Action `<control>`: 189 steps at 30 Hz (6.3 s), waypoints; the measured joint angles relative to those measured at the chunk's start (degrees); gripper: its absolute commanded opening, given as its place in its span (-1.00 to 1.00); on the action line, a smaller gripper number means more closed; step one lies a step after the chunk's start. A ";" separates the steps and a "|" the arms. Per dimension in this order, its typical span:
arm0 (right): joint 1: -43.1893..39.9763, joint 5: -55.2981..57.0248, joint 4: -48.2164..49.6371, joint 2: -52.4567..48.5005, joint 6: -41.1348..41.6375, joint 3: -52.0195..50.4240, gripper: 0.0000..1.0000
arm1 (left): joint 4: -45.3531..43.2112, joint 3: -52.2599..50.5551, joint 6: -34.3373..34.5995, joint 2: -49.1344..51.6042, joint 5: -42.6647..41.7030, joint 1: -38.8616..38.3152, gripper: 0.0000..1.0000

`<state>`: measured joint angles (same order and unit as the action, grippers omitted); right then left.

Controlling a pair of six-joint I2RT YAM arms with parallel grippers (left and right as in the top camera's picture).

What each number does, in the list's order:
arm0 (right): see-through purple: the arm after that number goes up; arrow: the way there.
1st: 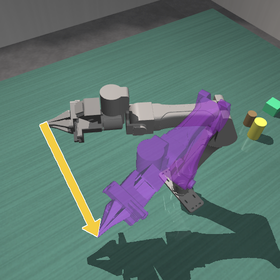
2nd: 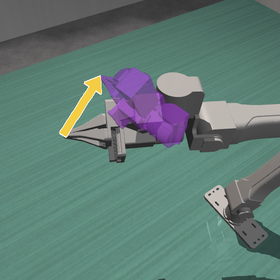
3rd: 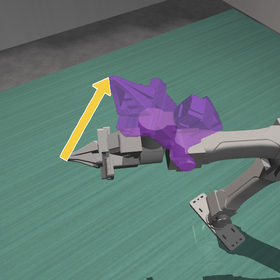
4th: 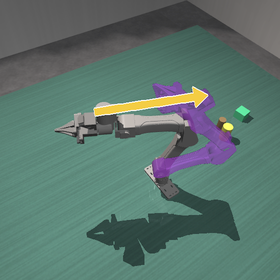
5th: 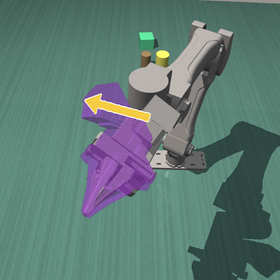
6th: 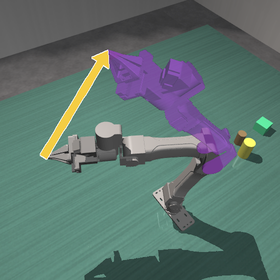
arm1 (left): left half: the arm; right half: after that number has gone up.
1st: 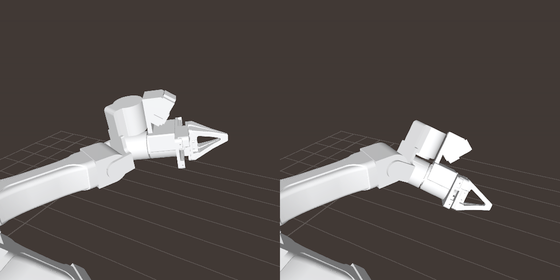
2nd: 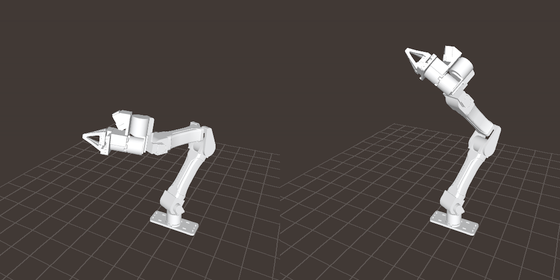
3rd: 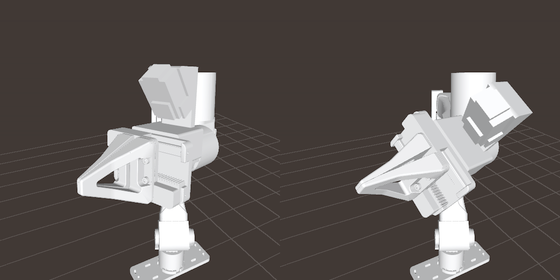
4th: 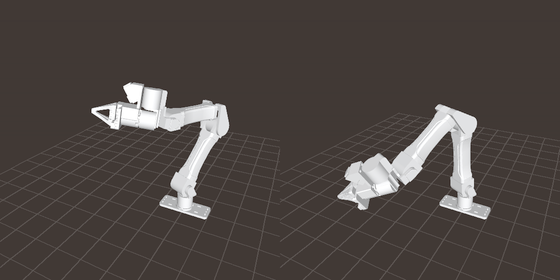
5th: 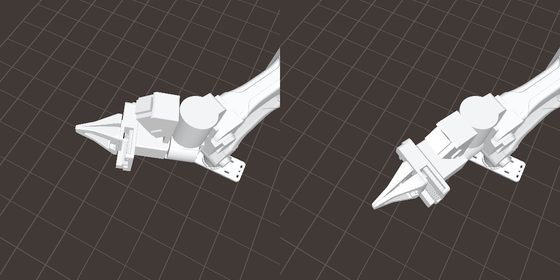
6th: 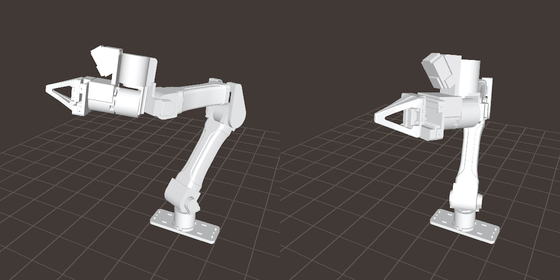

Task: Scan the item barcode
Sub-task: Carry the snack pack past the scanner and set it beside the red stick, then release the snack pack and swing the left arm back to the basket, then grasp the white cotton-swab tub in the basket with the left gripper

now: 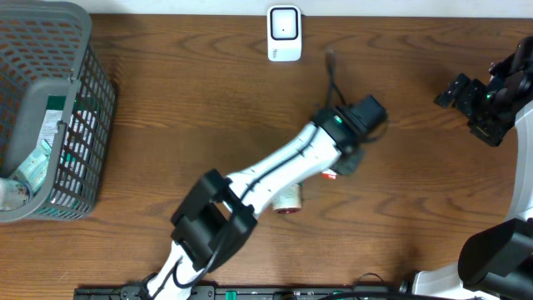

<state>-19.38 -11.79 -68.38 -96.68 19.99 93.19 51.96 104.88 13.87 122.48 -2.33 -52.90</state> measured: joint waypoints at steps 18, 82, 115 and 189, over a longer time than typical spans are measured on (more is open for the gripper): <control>0.00 0.00 0.02 0.00 0.00 0.00 0.98 | -9.99 -1.14 -3.26 2.03 2.89 -5.01 -0.46; 0.00 0.00 0.02 0.00 0.00 0.00 0.99 | 1.84 -3.91 4.44 -39.80 12.72 52.48 -0.77; 0.00 0.00 0.00 0.00 0.00 0.00 0.99 | 7.34 -3.91 12.90 -14.32 18.60 98.86 0.46; 0.00 0.00 0.00 0.00 0.00 0.00 0.99 | 7.58 -8.70 10.08 -12.04 20.87 102.03 0.66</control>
<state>-19.38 -11.79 -68.38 -96.68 19.99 93.19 59.55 96.18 23.94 110.43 18.55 49.12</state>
